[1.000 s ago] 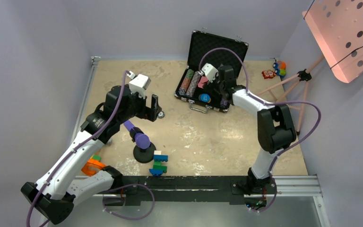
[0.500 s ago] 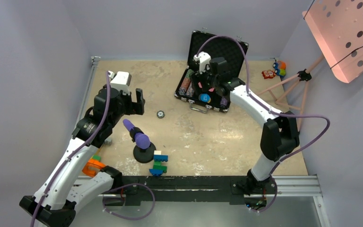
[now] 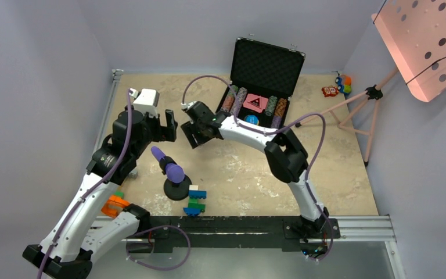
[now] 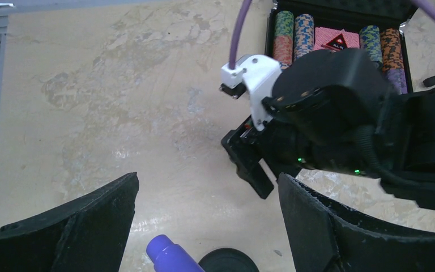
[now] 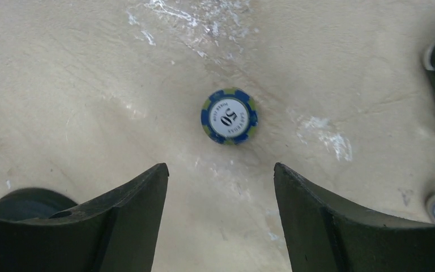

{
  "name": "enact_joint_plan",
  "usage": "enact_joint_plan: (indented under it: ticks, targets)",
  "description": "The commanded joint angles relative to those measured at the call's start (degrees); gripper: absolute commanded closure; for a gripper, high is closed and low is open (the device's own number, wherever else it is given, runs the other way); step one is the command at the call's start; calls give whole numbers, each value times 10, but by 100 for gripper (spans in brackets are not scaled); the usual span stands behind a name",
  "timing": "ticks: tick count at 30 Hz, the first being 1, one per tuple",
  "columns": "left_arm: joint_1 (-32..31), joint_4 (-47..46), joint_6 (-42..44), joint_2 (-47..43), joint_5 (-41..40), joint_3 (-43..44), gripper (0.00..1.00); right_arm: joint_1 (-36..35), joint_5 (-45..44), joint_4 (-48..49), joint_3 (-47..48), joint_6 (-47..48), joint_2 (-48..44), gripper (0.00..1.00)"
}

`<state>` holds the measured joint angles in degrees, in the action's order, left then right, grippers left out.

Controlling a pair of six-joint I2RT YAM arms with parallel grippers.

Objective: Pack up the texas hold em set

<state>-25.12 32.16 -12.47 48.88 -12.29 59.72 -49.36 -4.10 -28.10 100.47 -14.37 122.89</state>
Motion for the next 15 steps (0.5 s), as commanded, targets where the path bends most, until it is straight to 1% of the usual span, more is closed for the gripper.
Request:
enact_joint_plan:
  ticks: [1,5,9,12,15]
  targets:
    - [3,-25,-5,-10,11,-1,4,-24,-88,-72,101,-40,50,28]
    - [3,-24,-6,-10,18,0,4,-33,-133,-100,140,-53,84,28]
    - [3,-23,-8,-13,26,1,4,-33,-131,-99,141,-57,95,29]
    - [3,-24,-9,-17,31,1,4,-33,-116,-99,154,-56,108,34]
    - [3,-23,-9,-17,32,1,4,-33,-98,-98,172,-48,125,37]
